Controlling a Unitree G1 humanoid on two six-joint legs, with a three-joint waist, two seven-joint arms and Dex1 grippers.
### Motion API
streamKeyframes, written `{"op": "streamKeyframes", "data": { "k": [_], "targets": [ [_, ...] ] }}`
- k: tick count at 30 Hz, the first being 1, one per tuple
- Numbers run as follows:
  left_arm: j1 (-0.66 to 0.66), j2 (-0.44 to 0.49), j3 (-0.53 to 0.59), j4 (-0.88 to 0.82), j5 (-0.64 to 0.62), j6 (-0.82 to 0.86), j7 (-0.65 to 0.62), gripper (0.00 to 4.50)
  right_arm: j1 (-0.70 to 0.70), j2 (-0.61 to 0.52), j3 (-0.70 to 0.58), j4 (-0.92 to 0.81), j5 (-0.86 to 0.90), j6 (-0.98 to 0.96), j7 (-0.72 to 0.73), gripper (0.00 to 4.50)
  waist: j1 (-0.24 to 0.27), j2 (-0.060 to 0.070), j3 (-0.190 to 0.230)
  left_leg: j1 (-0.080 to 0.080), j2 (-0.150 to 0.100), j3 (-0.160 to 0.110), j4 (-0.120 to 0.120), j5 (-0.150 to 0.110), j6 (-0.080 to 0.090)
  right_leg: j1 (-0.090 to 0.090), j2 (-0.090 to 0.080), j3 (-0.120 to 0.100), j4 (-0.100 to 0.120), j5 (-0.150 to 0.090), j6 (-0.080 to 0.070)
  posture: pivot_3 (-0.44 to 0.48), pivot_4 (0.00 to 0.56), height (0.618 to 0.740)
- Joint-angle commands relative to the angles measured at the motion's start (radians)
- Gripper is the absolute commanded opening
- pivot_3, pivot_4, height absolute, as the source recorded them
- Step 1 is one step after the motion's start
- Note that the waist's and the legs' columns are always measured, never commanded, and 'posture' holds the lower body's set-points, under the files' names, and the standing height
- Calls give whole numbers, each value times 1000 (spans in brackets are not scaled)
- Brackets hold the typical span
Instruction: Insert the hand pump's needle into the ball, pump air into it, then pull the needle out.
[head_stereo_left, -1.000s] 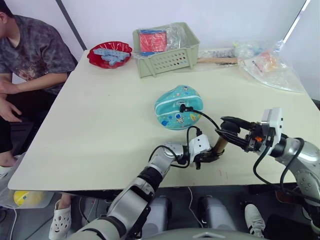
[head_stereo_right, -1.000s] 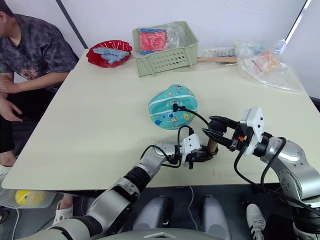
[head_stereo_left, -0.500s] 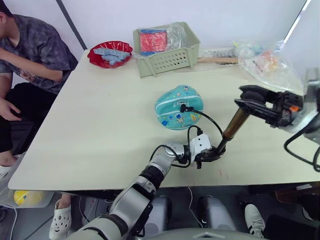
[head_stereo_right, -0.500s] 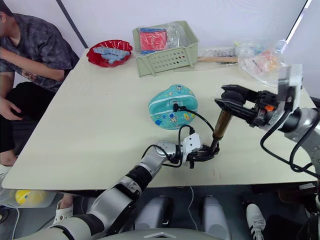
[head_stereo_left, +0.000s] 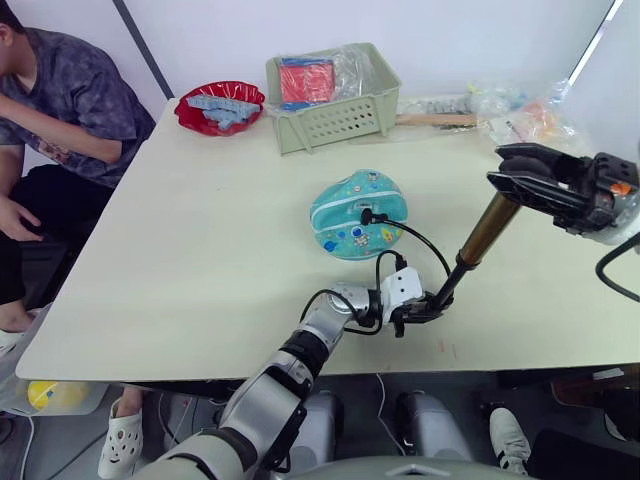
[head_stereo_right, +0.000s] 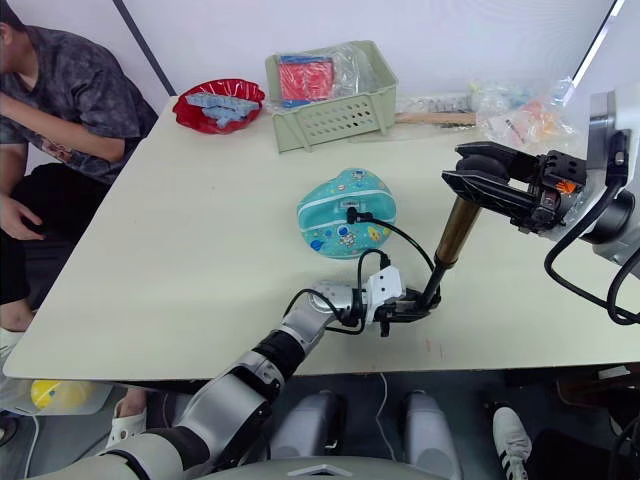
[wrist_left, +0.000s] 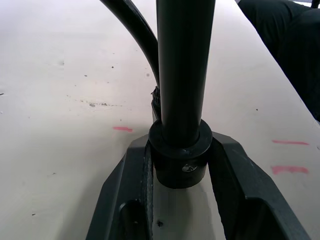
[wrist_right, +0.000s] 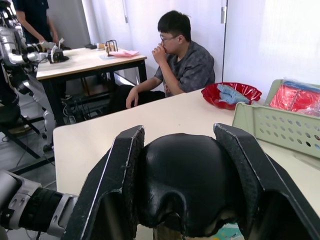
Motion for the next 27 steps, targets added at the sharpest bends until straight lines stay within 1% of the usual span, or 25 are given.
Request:
{"op": "streamKeyframes", "data": {
  "k": [1,4,6,7,10,15,17,22,24,27],
  "targets": [
    [28,7,-16,34,31,26,-21,1089,97,28,33,-56,-115,-75,28,1723,0,-1,-1,0,0,0,0,0,0,0,0,0,0,0,0,0,150,738],
    [29,7,-8,30,25,41,-17,1089,193,64,101,-52,-220,-153,61,1723,-2,-8,-6,2,0,0,0,0,0,2,0,0,0,0,0,0,150,738],
    [30,5,1,26,18,58,-15,1089,242,88,133,-30,-273,-202,81,1723,-2,-9,-7,6,0,0,0,0,0,5,1,0,0,-1,1,0,150,738],
    [31,4,5,25,17,62,-14,1089,263,101,149,-15,-299,-227,88,1723,-2,-10,-7,10,1,1,0,0,0,8,0,0,0,-2,4,0,150,738],
    [34,-1,16,19,12,70,-24,1089,304,116,186,17,-357,-275,108,1723,-3,-11,-10,12,2,1,0,0,0,10,1,0,0,-3,5,0,150,738],
    [39,0,13,8,18,86,-47,1089,370,182,269,99,-453,-355,108,1723,0,-14,-11,12,1,0,-1,0,0,10,1,0,0,-3,4,0,150,738],
    [38,0,13,8,24,74,-41,1089,386,208,306,139,-512,-404,104,1723,-1,-14,-12,12,1,0,-1,0,0,10,1,0,0,-2,3,0,150,738],
    [34,5,10,25,36,64,-36,1089,399,247,341,200,-579,-460,89,1723,-1,-13,-13,13,1,0,-1,0,0,10,1,0,-1,-3,3,0,150,738],
    [33,6,9,31,41,53,-31,1089,396,259,341,203,-582,-476,89,1723,-1,-14,-14,13,1,0,-1,0,0,10,1,0,-1,-3,4,0,150,738],
    [32,5,10,35,42,55,-38,1089,371,261,310,165,-536,-461,80,1723,-1,-14,-14,13,1,0,-1,0,0,10,1,0,-1,-3,4,0,150,738]
  ]
}}
